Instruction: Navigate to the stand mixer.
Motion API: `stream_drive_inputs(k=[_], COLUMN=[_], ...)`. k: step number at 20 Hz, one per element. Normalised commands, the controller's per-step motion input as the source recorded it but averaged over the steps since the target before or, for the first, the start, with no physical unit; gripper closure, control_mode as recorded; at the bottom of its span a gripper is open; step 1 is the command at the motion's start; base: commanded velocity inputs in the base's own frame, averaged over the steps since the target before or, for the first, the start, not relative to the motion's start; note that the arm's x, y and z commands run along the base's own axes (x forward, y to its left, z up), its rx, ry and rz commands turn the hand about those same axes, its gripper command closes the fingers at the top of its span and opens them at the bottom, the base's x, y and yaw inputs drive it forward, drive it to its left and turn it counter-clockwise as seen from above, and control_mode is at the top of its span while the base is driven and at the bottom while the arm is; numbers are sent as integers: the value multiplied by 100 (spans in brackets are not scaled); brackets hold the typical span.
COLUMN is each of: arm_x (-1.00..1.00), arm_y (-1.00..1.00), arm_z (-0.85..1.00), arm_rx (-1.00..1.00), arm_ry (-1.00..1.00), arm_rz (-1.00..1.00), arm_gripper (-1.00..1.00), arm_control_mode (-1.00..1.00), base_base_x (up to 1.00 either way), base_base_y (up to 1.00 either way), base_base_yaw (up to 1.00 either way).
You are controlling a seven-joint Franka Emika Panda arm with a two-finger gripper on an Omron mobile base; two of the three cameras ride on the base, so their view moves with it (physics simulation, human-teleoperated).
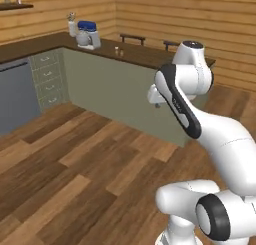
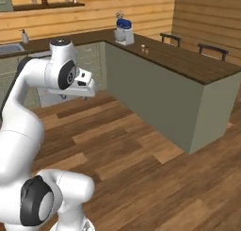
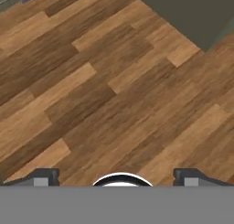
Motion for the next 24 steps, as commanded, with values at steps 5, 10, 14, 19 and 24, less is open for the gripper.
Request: stream_drive_inputs(k=[5, 10, 14, 19, 24], arm_x=[0, 0, 0, 0, 0], arm_y=[0, 0, 0, 0, 0], arm_z=[0, 0, 0, 0, 0], arm_rx=[0, 0, 0, 0, 0], arm_ry=[0, 0, 0, 0, 0], arm_rz=[0, 0, 0, 0, 0], arm_gripper=[-100, -100, -100, -100, -100], arm_control_mode=[100, 100, 100, 100, 100], base_base_x=[100, 100, 100, 100, 100], base_base_y=[57, 88, 100, 100, 100], base_base_yaw=[-48, -45, -39, -35, -24])
